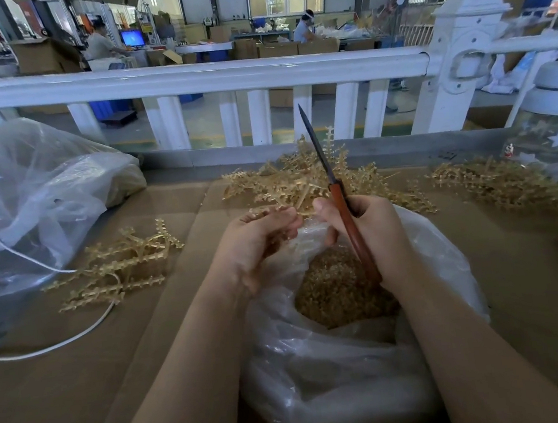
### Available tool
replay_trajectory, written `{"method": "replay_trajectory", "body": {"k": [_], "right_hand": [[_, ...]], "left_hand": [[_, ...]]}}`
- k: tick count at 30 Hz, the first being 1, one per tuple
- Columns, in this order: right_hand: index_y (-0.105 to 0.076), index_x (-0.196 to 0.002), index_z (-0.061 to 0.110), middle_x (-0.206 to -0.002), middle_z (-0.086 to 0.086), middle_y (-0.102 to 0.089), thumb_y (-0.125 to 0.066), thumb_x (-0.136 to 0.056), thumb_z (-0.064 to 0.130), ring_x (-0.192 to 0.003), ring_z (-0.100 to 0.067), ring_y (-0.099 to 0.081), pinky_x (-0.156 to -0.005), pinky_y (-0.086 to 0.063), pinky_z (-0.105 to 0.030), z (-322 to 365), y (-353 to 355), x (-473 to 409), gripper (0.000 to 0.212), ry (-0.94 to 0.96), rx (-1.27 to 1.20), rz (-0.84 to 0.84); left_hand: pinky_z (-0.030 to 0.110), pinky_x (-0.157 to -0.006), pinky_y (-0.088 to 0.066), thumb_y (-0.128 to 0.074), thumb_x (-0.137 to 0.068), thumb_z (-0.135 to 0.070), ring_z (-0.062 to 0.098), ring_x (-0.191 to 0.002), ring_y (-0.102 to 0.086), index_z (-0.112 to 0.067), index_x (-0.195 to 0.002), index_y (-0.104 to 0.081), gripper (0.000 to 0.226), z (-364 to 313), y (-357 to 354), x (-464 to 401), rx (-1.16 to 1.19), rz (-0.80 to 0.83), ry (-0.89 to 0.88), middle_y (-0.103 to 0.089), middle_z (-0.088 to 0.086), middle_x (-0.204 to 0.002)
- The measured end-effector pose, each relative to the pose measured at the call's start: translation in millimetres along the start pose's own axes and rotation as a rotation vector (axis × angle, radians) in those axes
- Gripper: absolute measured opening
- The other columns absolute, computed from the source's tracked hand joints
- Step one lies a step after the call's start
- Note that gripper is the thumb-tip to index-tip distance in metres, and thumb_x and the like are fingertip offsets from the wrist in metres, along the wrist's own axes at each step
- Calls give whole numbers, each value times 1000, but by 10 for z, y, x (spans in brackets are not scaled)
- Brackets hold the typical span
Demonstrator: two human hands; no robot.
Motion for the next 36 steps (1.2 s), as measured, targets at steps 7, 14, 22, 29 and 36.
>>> {"method": "replay_trajectory", "body": {"k": [7, 14, 22, 29, 36], "right_hand": [[-73, -80, 19, -62, 5, -72, -75, -89, 26, -57, -2, -67, -58, -48, -9, 7, 2, -30, 12, -40, 11, 21], [-70, -70, 22, -60, 10, -69, -76, -77, 59, -54, -3, -63, -56, -50, -25, -5, 17, -20, 38, 33, 155, -67], [-64, -77, 35, -63, 19, -64, -61, -73, 81, -64, 2, -61, -49, -38, -12, -15, 56, 36, 46, 215, 590, 29], [-64, -82, 29, -66, 15, -62, -53, -77, 84, -63, -2, -57, -55, -44, -19, -54, 89, 35, 57, 242, 861, 83], [-60, -88, 33, -65, 18, -59, -52, -80, 83, -60, 1, -54, -53, -41, -17, -72, 69, 26, 51, 280, 876, 54]], "left_hand": [[17, -57, -48, -81, -66, -20, 6, -58, -62, -17, -74, -72, 12, -6, -18, -3, 15, -30, -25, -73, 0, -73], [14, -54, -49, -72, -85, -9, 3, -54, -61, -12, -79, -68, 8, -31, -3, 11, 40, -172, -136, -71, 0, -67], [20, -60, -46, -67, -92, -12, 8, -60, -55, -14, -80, -68, 12, -58, 72, 26, 80, -357, -236, -65, -2, -68], [22, -60, -42, -62, -95, -8, 9, -63, -51, -15, -76, -66, 21, -55, 76, 13, 116, -331, -238, -61, 1, -70], [22, -61, -43, -57, -93, 3, 11, -68, -55, -15, -65, -61, 33, -35, 38, -5, 16, -209, -181, -65, 5, -77]]}}
Point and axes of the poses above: each hand's wrist, its own x-axis away from the middle knuckle, its own y-axis out of the back of the hand, z = x × y, the point moved 1 cm from there along -x, towards the middle knuckle
